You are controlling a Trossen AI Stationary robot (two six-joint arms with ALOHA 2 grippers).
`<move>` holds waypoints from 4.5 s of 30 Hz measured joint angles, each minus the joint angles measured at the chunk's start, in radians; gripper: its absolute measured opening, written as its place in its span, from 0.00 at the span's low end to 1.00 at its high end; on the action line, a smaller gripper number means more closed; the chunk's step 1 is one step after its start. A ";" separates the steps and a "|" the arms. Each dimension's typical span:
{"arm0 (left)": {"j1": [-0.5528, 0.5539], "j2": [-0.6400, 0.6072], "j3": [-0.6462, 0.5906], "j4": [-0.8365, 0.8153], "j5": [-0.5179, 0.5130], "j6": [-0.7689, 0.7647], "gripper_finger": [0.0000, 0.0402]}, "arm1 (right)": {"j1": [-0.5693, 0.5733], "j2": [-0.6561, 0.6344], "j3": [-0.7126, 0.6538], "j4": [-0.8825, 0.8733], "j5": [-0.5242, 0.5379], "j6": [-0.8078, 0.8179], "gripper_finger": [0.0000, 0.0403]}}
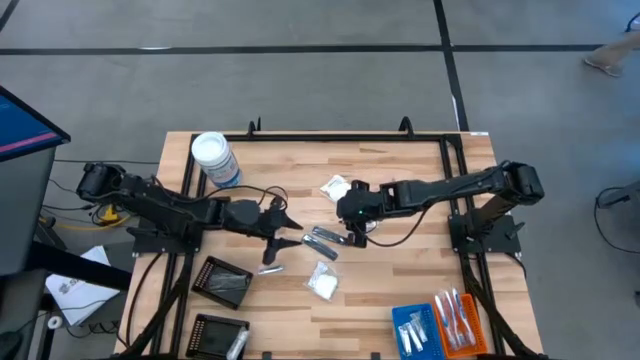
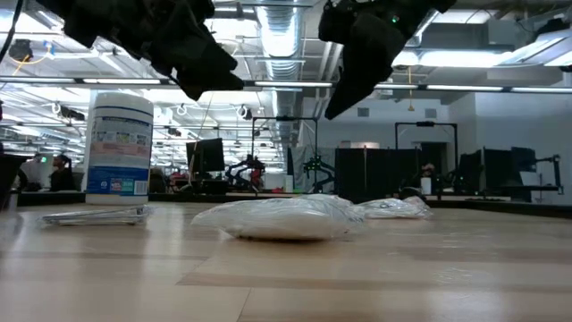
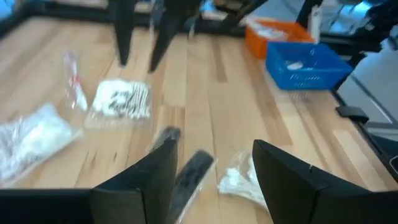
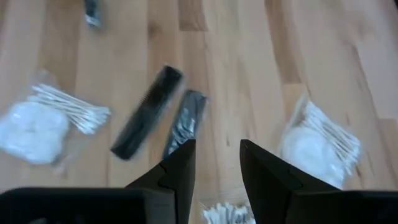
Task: Pick & Place Travel size toiletries
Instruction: Put the black comb into the top black bin
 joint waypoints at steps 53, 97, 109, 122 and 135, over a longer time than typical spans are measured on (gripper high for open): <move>0.008 0.410 0.170 -0.206 0.042 0.086 0.51 | 0.240 0.078 -0.329 0.603 0.108 0.240 0.29; -0.005 0.588 0.268 -0.132 -0.051 0.265 0.51 | 0.222 0.288 -0.226 0.452 0.179 0.313 0.29; -0.006 0.588 0.268 -0.131 -0.083 0.291 0.51 | 0.182 0.330 -0.219 0.436 0.108 0.335 0.29; -0.005 0.588 0.268 -0.131 -0.083 0.258 0.51 | 0.202 0.333 -0.223 0.454 0.118 0.265 0.29; 0.034 0.588 0.268 -0.140 -0.050 0.103 0.51 | 0.258 0.342 -0.125 0.342 0.108 0.175 0.29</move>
